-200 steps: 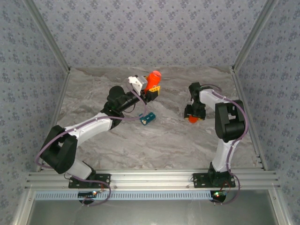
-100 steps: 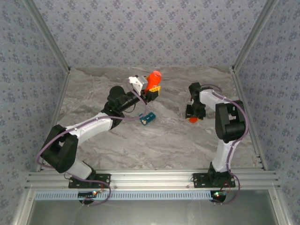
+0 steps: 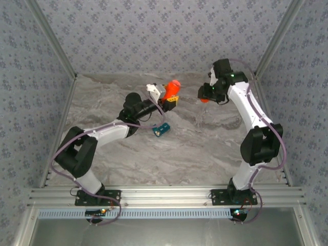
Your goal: Sort the pills into containers
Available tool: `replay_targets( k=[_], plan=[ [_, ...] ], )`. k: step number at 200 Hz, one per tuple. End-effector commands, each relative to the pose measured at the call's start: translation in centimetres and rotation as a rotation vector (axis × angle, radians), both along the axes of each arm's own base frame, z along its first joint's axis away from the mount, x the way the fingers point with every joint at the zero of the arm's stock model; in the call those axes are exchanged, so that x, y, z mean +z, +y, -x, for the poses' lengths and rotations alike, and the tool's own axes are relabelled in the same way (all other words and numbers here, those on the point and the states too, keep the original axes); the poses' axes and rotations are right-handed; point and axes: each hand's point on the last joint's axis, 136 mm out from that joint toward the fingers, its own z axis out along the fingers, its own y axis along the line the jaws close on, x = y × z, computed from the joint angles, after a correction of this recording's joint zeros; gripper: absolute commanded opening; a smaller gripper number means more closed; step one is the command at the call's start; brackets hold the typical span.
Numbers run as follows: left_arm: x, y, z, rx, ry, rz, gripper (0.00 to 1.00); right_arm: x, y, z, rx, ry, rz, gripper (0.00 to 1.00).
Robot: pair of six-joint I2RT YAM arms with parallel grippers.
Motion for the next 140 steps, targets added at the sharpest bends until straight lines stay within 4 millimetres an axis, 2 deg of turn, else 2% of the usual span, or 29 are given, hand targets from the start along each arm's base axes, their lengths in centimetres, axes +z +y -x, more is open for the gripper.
replay_targets(
  k=[1,46,73,140],
  plan=[
    [0.9,-0.7,-0.1,-0.038,-0.074,0.032,0.0,2.2,1.8,1.9,0.072,0.061,-0.091,0.41],
    [-2.2,-1.8,-1.1,-0.055,-0.052,-0.024,0.0,4.8,2.5,1.6,0.108,0.032,-0.166,0.38],
    [-3.9,-2.4,-1.8,-0.064,-0.039,-0.053,0.0,5.3,2.9,1.6,0.126,0.046,-0.199,0.38],
    [-6.1,-3.7,-2.6,-0.111,-0.01,-0.075,0.0,5.5,4.5,2.0,0.242,0.085,-0.25,0.38]
  ],
)
